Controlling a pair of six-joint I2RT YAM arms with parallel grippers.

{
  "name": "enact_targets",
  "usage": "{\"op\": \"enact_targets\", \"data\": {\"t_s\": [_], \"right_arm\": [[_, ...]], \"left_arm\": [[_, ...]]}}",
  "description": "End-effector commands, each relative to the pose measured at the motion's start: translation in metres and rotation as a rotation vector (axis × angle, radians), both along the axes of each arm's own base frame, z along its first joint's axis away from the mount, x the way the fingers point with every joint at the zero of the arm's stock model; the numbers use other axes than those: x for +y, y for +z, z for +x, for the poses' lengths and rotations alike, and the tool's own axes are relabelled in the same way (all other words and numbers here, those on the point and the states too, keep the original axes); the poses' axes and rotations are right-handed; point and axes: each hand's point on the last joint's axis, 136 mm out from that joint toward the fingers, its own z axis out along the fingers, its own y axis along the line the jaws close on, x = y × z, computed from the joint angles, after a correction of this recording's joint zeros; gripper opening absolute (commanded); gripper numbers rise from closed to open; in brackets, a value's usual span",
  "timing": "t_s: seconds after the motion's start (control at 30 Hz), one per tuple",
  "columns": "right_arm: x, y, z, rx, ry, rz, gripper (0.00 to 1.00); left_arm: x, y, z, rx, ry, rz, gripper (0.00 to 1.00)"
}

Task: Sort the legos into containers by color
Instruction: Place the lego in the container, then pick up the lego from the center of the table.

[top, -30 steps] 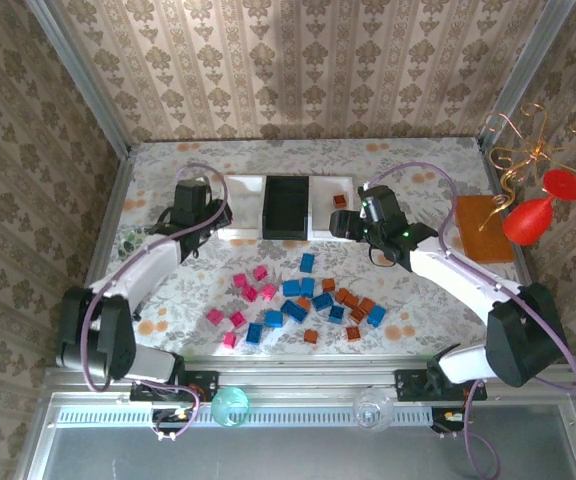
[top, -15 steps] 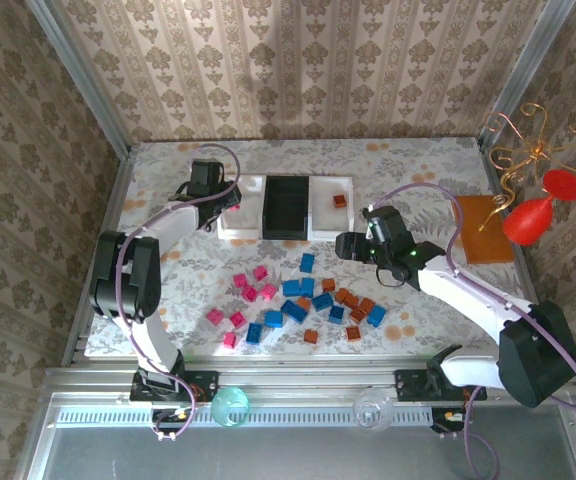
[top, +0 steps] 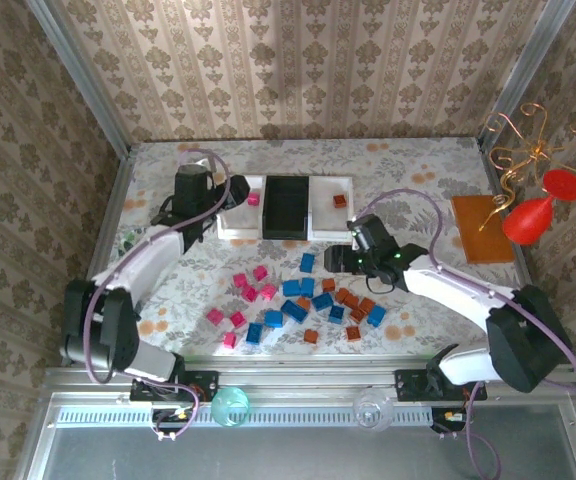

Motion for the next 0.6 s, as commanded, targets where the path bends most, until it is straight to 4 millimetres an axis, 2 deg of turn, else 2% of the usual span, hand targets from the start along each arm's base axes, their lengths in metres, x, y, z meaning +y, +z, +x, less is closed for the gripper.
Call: {"op": "enact_targets", "data": {"t_s": [0.0,0.1,0.13,0.2,0.37,0.57], "right_arm": [[0.018,-0.003,0.004,0.012,-0.003,0.013,0.78],[0.028,-0.006,0.011,0.010,-0.021,-0.003,0.78],[0.032,-0.005,0.015,-0.002,-0.036,-0.004,0.78],[0.037,-0.004,0.022,-0.024,-0.078,-0.005,0.78],[0.046,-0.016,0.032,-0.019,-0.197,-0.018,0.78],[0.061,-0.034,0.036,0.012,-0.244,-0.079,0.78]], "left_arm": [[-0.002,-0.008,-0.034,0.004,-0.039,-0.006,0.75],[0.008,-0.014,-0.062,-0.003,-0.033,0.013,0.82],[0.012,-0.017,-0.072,-0.006,-0.030,0.025,0.94],[0.021,-0.021,-0.086,-0.013,-0.018,0.037,1.00],[0.041,-0.029,-0.111,-0.042,0.039,0.033,1.00],[0.050,-0.034,-0.122,-0.060,0.056,0.050,1.00]]}}
